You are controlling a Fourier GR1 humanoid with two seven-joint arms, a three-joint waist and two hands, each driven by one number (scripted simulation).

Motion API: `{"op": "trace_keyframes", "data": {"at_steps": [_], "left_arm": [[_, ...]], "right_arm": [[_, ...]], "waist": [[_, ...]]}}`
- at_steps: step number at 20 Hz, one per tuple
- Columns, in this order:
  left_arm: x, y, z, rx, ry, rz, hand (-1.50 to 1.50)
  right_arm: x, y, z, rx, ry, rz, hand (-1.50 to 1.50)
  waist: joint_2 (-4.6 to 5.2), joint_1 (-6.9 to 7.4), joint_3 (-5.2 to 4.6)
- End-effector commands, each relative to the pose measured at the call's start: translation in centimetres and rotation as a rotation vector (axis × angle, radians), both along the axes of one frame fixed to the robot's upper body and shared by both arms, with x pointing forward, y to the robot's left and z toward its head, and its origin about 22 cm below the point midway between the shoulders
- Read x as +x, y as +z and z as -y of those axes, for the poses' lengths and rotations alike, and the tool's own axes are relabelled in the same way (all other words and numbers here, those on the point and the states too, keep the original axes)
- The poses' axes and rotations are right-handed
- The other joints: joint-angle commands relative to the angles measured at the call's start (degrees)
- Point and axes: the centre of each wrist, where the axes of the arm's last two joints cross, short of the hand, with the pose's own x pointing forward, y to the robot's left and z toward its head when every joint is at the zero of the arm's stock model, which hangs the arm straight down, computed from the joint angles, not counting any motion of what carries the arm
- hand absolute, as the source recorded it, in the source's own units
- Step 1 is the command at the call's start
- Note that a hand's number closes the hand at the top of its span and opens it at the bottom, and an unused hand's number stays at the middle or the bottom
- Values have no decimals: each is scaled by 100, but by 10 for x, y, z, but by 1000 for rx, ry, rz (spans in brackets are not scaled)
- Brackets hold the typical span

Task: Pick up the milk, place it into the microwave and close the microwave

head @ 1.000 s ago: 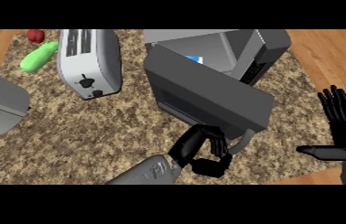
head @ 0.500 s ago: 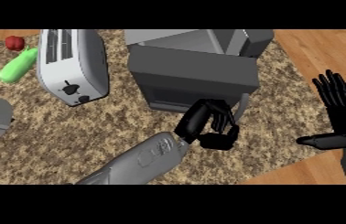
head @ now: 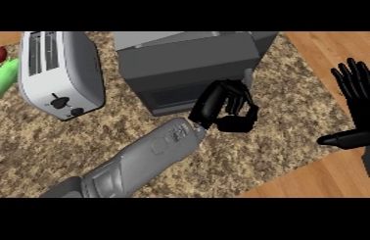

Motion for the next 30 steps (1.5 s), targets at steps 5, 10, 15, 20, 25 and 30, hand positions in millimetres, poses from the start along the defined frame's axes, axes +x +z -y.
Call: {"op": "trace_keyframes", "data": {"at_steps": [5, 10, 15, 20, 25, 30], "left_arm": [[23, 29, 7, -18, 57, 41, 150], [32, 45, 10, -41, 82, 61, 150], [36, 50, 10, -57, 100, 68, 150], [35, 51, 12, -62, 114, 73, 150], [33, 50, 14, -63, 123, 72, 150], [35, 46, 11, -62, 156, 62, 150]], "right_arm": [[15, 25, -6, 46, 127, 66, -150], [25, 39, -19, 44, 218, 77, -150], [27, 43, -29, 57, 305, 54, -150], [35, 68, -39, -18, 394, 73, -150], [39, 91, -68, -107, 607, 109, 150], [36, 101, -86, -129, 682, 124, 150]], "waist": [[96, -293, 18], [154, -356, 28], [224, -440, 50], [194, -481, 38], [164, -463, 49], [177, -589, 52]]}}
